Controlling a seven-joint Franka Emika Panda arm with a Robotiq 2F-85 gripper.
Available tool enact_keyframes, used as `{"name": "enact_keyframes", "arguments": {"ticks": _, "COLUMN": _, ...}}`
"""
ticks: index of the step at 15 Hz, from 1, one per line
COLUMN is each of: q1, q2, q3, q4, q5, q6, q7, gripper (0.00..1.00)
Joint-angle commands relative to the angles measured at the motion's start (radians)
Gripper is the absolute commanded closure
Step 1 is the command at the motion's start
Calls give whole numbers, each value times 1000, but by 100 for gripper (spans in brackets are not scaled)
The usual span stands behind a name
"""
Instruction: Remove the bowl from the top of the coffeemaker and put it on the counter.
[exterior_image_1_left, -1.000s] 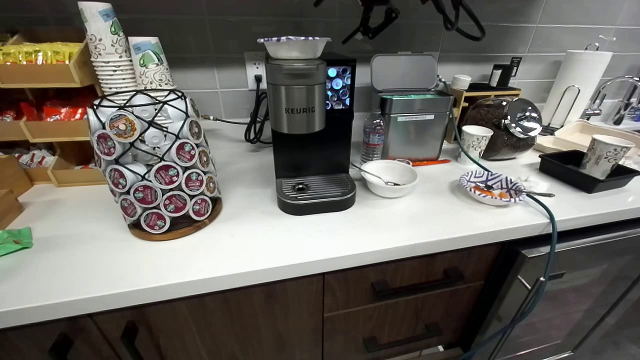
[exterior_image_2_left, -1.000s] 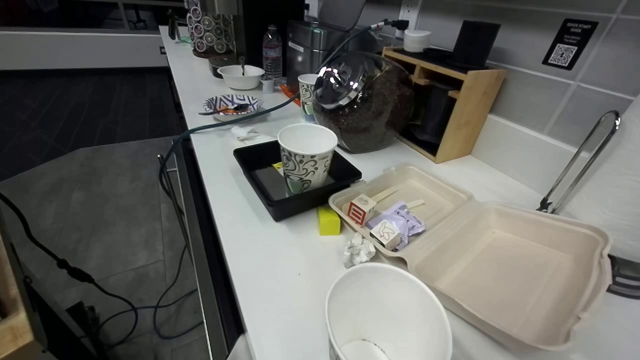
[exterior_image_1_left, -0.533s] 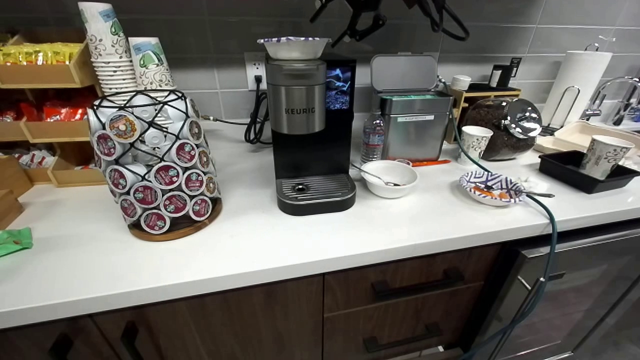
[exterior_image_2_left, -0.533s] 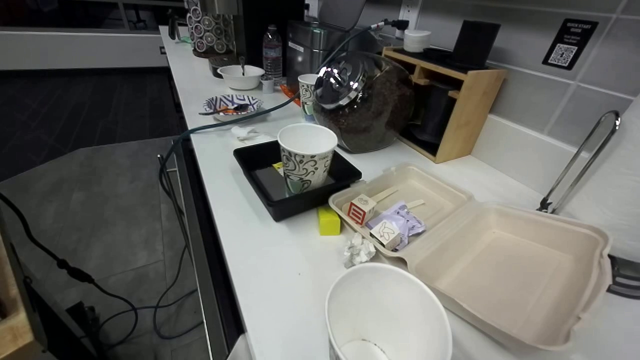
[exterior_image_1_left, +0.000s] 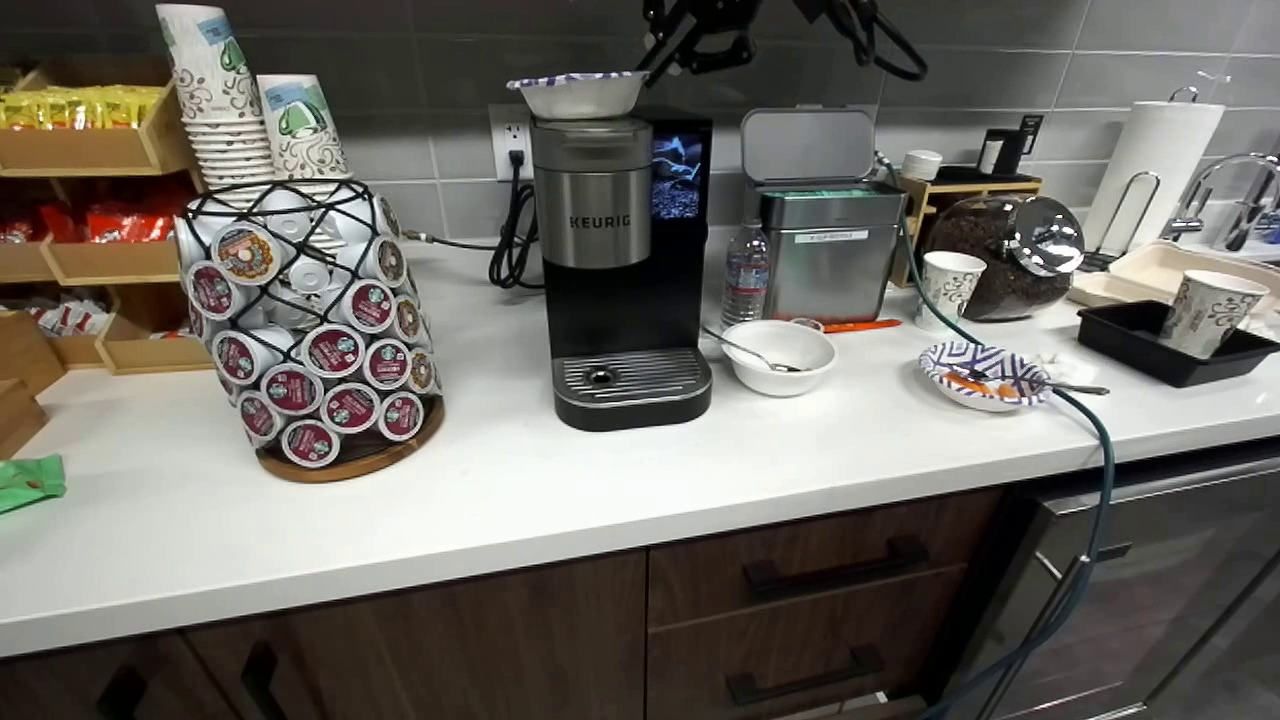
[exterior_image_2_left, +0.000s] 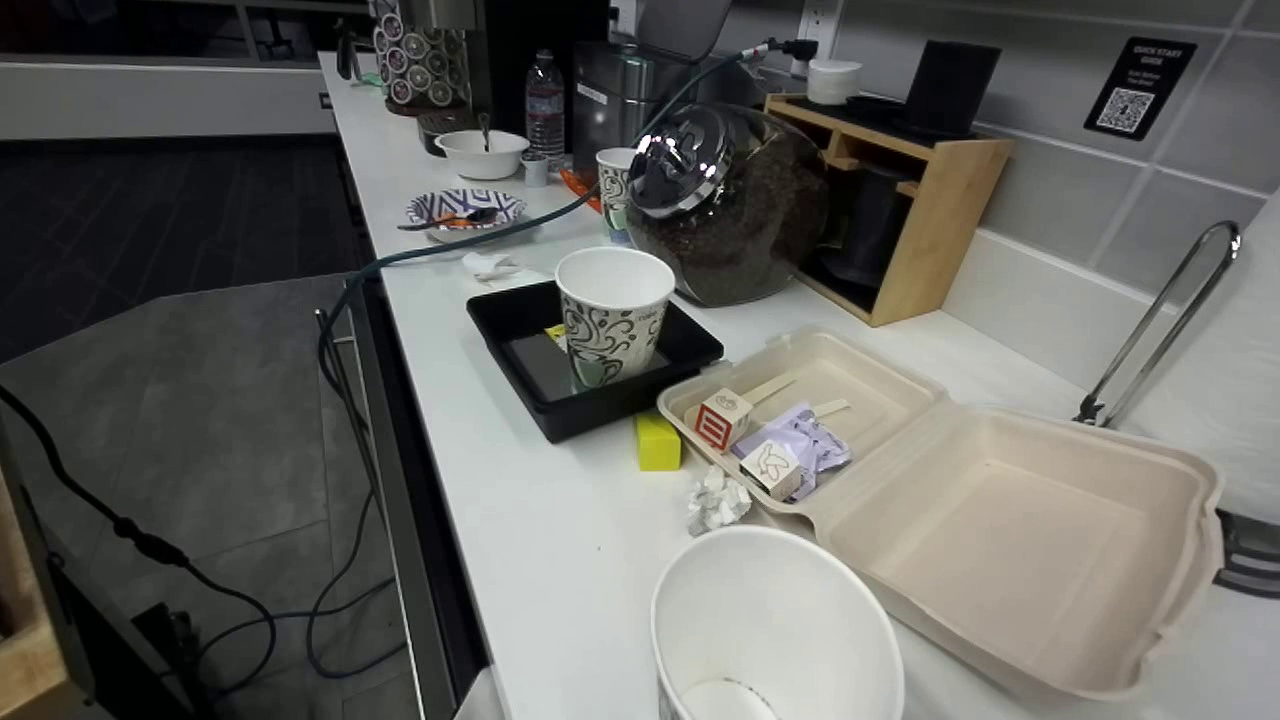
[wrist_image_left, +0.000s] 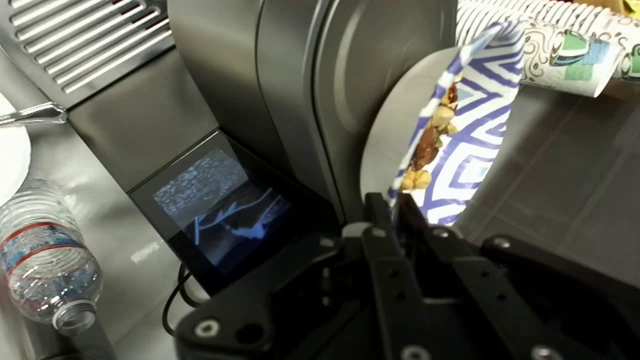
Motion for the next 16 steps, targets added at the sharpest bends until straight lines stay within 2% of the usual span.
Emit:
{"name": "enact_keyframes", "arguments": {"ticks": 1, "q1": 21, "q2": 31, "q3": -27, "q4": 61, "q5": -3, "q6": -66, "q7": 18, "gripper": 100}}
{"name": "enact_keyframes", "arguments": {"ticks": 4, "q1": 17, "q2": 24, "q3": -26, "q4": 70, "q5": 1, "q6": -107, "q7": 4, "gripper": 99}}
{"name": "enact_keyframes", "arguments": {"ticks": 8, "q1": -74, "q2": -65, "q3": 62, "q4": 28, "q5": 89, "q6": -188, "q7": -182, "gripper": 99}}
{"name": "enact_keyframes", "arguments": {"ticks": 12, "q1": -180, "q2": -213, "q3": 94, "q4": -96, "q5": 203, "q6": -219, "q7": -371, "gripper": 99}}
{"name": "enact_keyframes", "arguments": {"ticks": 14, "q1": -230, "q2": -280, "q3": 89, "q4": -166, "q5": 261, "q6": -232, "q7": -427, "gripper": 99}}
{"name": "enact_keyframes", "arguments": {"ticks": 16, "q1": -265, "q2": -369, "q3": 57, "q4": -283, "q5": 261, "q6": -245, "q7": -441, "gripper": 99}}
